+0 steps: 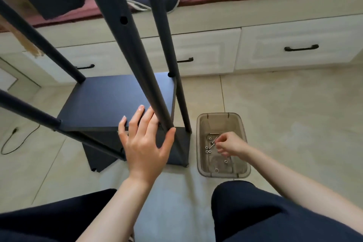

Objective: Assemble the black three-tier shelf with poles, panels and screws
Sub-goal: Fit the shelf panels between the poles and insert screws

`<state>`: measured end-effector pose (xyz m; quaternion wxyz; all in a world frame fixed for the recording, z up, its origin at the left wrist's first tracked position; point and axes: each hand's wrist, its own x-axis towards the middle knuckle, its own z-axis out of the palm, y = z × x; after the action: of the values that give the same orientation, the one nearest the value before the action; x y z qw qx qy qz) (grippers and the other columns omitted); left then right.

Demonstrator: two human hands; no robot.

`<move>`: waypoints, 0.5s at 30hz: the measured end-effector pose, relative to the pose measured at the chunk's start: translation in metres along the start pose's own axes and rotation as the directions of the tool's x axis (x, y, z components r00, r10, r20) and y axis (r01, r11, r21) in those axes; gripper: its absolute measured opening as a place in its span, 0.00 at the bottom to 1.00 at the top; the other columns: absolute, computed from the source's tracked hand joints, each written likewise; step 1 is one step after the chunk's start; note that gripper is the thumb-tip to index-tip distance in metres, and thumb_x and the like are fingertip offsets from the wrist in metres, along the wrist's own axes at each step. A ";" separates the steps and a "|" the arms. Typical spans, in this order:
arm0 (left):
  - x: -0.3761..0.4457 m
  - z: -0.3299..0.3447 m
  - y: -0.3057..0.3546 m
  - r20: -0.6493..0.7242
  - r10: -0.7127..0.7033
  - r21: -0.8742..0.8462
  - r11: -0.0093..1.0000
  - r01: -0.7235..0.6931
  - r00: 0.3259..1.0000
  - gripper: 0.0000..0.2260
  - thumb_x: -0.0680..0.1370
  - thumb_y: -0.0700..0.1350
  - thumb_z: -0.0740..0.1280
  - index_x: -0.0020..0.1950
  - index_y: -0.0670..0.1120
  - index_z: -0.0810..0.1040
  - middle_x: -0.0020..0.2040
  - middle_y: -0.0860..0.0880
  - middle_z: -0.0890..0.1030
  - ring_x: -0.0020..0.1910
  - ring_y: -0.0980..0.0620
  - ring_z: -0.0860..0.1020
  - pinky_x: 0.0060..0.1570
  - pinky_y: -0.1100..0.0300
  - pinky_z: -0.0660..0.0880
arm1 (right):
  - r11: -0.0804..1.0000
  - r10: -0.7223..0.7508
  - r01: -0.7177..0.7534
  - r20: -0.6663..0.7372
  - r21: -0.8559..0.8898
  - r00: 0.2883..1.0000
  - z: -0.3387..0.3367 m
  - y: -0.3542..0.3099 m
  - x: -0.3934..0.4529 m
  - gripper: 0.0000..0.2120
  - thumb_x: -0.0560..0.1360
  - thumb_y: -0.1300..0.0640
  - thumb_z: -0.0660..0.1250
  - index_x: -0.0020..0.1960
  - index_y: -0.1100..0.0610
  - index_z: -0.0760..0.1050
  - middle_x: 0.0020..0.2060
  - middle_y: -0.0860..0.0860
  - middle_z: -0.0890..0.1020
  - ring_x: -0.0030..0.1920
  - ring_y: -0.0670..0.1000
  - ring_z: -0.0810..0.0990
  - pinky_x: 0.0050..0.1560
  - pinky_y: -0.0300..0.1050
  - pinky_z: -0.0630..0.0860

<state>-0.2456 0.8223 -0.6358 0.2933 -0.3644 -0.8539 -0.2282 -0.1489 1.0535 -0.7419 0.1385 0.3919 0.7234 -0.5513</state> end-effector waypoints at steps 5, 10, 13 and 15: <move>-0.002 0.005 -0.002 -0.010 0.014 0.007 1.000 -0.014 1.000 0.21 0.83 0.57 0.60 0.62 0.42 0.81 0.64 0.46 0.80 0.69 0.42 0.74 0.72 0.38 0.59 | 0.952 -0.016 0.018 0.011 -0.306 1.000 0.031 0.018 0.043 0.07 0.78 0.65 0.65 0.54 0.61 0.78 0.51 0.57 0.82 0.49 0.54 0.80 0.51 0.46 0.76; -0.002 0.007 -0.001 -0.013 0.011 0.008 1.000 -0.011 1.000 0.20 0.82 0.56 0.61 0.61 0.42 0.81 0.64 0.46 0.80 0.68 0.41 0.74 0.71 0.38 0.59 | 0.890 -0.087 0.077 -0.002 -0.449 0.996 0.056 0.032 0.066 0.14 0.78 0.69 0.60 0.61 0.61 0.77 0.57 0.58 0.80 0.57 0.58 0.79 0.52 0.44 0.73; -0.002 0.008 -0.001 -0.023 0.021 0.002 1.000 -0.021 1.000 0.19 0.82 0.55 0.61 0.62 0.43 0.80 0.64 0.46 0.80 0.67 0.41 0.75 0.70 0.36 0.60 | 0.883 -0.135 0.114 -0.013 -0.455 0.991 0.059 0.040 0.073 0.13 0.78 0.66 0.61 0.60 0.61 0.78 0.56 0.59 0.80 0.58 0.59 0.78 0.52 0.43 0.71; -0.002 0.009 -0.001 -0.029 0.020 -0.003 1.000 -0.020 0.999 0.19 0.82 0.56 0.61 0.64 0.44 0.79 0.64 0.46 0.80 0.67 0.41 0.74 0.71 0.37 0.60 | 0.867 -0.164 0.137 -0.016 -0.480 0.986 0.060 0.043 0.076 0.12 0.78 0.66 0.61 0.58 0.61 0.78 0.55 0.59 0.80 0.56 0.59 0.79 0.49 0.43 0.70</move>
<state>-0.2478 0.8260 -0.6434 0.3073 -0.3699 -0.8456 -0.2318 -0.1812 1.0344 -0.8406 0.1668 0.3035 0.8688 -0.3540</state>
